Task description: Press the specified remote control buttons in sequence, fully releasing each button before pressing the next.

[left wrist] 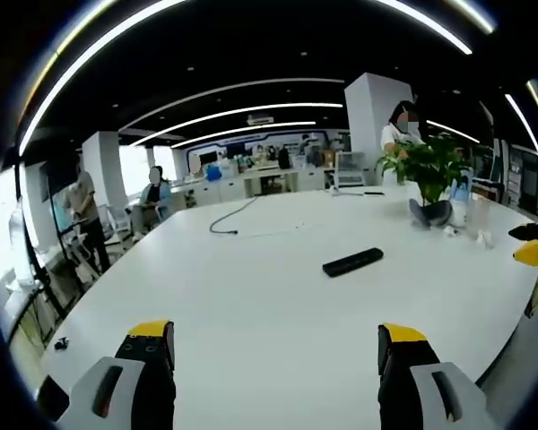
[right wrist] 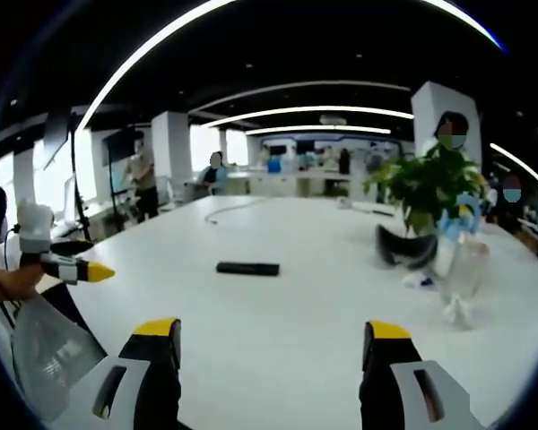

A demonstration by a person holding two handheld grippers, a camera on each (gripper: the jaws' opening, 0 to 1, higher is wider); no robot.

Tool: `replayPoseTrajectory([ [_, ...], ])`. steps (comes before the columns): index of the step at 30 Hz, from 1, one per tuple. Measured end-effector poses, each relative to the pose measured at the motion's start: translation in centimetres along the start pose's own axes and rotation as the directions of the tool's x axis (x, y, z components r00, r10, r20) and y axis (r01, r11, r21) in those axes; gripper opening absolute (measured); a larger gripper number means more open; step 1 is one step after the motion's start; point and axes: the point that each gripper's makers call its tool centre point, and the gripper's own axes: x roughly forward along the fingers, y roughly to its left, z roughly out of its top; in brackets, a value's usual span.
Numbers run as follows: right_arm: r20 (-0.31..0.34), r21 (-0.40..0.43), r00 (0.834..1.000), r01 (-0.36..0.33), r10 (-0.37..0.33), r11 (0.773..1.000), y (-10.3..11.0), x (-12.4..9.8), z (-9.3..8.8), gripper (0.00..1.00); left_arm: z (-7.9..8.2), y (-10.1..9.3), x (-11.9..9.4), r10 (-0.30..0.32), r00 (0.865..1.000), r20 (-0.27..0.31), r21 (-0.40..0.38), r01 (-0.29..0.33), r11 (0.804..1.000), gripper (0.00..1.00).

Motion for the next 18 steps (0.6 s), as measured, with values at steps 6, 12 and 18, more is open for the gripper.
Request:
replayPoseTrajectory([
  [6,0.000,0.000,1.000,0.002,-0.002,1.000,-0.06,-0.01,0.00,0.82,-0.11,0.03,0.06,-0.001,1.000,-0.002,0.001,0.001,1.000,0.98],
  [12,0.003,0.003,1.000,0.002,-0.002,1.000,-0.05,-0.05,0.06,0.82,-0.14,0.06,0.03,0.003,1.000,-0.005,0.005,-0.003,1.000,0.97],
  [18,-0.001,0.000,1.000,0.000,0.000,1.000,-0.01,-0.02,-0.04,0.82,-0.14,0.09,-0.01,0.004,1.000,-0.005,0.003,-0.004,1.000,0.97],
])
